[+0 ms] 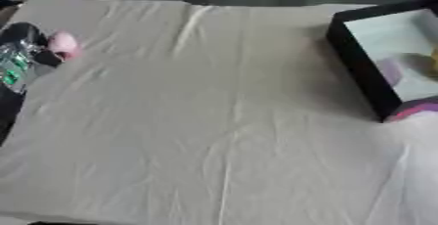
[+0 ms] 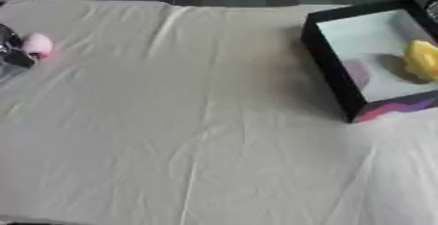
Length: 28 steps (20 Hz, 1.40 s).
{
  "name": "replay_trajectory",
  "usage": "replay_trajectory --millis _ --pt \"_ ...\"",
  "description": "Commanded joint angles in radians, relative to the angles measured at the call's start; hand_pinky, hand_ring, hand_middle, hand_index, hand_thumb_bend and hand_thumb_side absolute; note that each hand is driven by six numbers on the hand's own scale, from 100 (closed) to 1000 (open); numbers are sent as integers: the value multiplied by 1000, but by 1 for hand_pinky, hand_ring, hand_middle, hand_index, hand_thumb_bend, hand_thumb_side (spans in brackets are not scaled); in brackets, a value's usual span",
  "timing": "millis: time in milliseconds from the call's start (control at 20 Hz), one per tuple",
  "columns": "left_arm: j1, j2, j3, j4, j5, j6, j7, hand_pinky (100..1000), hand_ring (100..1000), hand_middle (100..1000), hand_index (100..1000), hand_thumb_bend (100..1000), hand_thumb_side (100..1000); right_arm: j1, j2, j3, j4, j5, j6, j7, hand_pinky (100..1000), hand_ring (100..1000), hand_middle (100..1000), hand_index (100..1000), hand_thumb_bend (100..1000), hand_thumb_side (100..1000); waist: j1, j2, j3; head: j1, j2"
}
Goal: Pick up the objects with one hand, pass them to the other hand, and then place them into the box on the other side of the table.
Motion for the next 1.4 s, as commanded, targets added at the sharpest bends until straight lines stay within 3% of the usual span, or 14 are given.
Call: replay_trajectory --millis 50,500,800,1150,1400 --pt "-20 29 -6 -30 14 -13 9 738 708 616 480 252 100 -13 -24 -10 -14 1 0 2 1000 944 895 993 100 821 -13 -6 2 -3 0" --pt "-4 60 -36 -140 15 -63 -24 733 697 604 470 255 100 -2 -31 -10 -16 -1 0 1 1000 943 894 992 100 817 -14 -18 11 -16 8" --pt "36 86 -70 -279 44 -107 -72 730 689 598 470 235 100 1 -38 -15 -25 -5 -1 -3 1000 944 895 993 100 810 -16 -23 16 -26 2" --pt "125 100 -96 -519 190 -138 -121 727 669 578 469 146 100 -8 -48 -27 -59 -24 -7 -17 1000 946 898 996 100 790 -15 -28 21 -44 -4" --pt "175 85 -112 -662 285 -145 -132 726 659 568 468 100 100 -35 -58 -26 -140 -32 -21 -10 1000 950 900 998 100 757 -15 -33 20 -53 -2"
